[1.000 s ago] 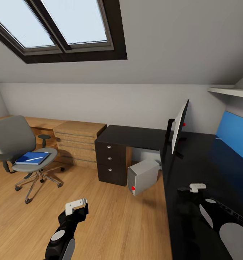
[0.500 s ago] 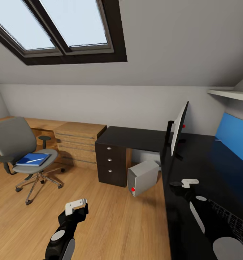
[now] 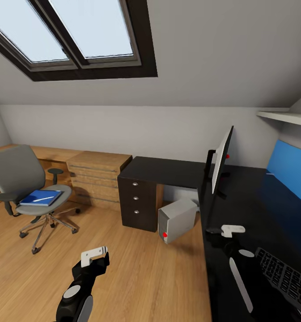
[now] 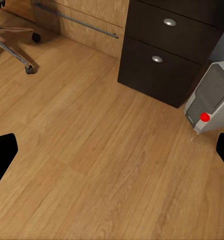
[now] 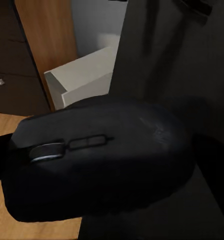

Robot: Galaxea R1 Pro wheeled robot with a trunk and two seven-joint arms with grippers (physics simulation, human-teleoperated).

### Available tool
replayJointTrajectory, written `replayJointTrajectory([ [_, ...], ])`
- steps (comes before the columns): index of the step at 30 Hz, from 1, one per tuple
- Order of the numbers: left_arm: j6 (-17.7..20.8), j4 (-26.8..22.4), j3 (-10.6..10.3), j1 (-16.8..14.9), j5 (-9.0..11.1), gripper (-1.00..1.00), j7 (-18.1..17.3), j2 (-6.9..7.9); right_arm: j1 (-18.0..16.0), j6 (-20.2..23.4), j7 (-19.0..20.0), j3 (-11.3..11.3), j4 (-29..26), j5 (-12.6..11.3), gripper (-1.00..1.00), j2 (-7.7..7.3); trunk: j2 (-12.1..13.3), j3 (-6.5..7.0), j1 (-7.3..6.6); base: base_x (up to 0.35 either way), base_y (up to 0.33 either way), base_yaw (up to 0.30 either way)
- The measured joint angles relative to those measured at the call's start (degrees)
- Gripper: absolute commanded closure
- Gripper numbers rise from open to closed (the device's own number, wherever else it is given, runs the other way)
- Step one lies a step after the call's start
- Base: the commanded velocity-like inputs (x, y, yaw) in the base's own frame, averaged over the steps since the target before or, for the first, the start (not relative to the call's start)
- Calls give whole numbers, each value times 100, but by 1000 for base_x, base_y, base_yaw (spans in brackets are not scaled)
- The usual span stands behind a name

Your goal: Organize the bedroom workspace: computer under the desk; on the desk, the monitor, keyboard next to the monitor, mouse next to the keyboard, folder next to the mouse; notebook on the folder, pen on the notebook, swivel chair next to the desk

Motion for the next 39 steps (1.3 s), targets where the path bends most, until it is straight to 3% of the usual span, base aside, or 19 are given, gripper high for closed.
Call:
replayJointTrajectory([
  [7,-2,0,0,-1,-8,-100,0,4,187,4,-13,-4,-440,-221,100,106,0,0,0,0,0,0],
  [17,-4,18,6,-2,-9,-100,0,4,190,-9,-13,-7,-435,-217,100,107,1,0,1,-32,28,0],
  [32,-3,17,9,-3,-9,-100,0,3,190,-20,-13,-7,-431,-213,100,106,1,0,2,-214,229,0],
  [39,6,16,14,-3,-2,-100,0,28,190,-53,-18,1,-410,-199,100,106,0,4,-1,-27,313,30],
])
